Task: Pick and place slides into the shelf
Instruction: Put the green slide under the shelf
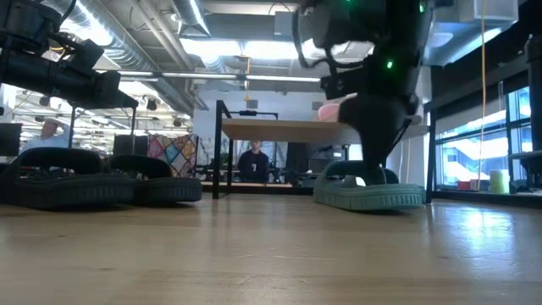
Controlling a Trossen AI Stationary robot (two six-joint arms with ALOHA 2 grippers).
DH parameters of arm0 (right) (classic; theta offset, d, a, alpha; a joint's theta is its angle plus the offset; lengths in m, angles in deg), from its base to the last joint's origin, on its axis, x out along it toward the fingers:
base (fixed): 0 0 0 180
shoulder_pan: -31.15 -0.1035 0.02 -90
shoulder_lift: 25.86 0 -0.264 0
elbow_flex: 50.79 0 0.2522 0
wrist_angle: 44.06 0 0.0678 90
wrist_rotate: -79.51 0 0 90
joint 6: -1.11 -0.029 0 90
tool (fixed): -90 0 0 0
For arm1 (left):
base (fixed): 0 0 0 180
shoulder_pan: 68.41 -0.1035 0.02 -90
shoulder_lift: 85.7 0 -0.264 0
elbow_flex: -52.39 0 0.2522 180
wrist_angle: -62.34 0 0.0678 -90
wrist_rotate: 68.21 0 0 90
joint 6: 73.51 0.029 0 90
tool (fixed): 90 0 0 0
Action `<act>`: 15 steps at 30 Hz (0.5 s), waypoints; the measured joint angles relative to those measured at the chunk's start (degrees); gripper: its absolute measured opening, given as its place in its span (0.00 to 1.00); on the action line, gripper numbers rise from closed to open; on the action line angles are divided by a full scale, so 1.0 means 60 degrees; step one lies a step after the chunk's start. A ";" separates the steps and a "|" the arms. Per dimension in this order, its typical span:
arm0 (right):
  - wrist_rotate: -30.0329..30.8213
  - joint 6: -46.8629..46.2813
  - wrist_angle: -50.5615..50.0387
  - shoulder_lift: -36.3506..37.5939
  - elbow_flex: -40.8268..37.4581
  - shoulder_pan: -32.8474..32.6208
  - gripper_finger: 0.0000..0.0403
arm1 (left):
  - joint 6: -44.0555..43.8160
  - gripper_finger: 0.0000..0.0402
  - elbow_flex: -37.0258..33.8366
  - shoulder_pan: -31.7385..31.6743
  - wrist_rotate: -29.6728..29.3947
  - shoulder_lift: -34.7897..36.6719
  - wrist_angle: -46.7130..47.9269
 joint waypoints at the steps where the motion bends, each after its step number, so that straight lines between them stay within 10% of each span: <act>1: -0.0501 0.0504 -0.0003 0.0000 0.0095 -0.0067 0.64 | 0.0000 0.00 0.0003 -0.0001 0.0000 0.0000 0.0000; 8: -0.3519 0.3888 0.0777 0.0458 0.0245 -0.0528 0.64 | 0.0004 0.00 0.0000 -0.0002 -0.0007 -0.0004 0.0000; 15: -0.3402 0.5084 0.0697 0.0688 0.0245 -0.0571 0.64 | 0.0007 0.00 0.0002 -0.0002 -0.0007 -0.0004 0.0000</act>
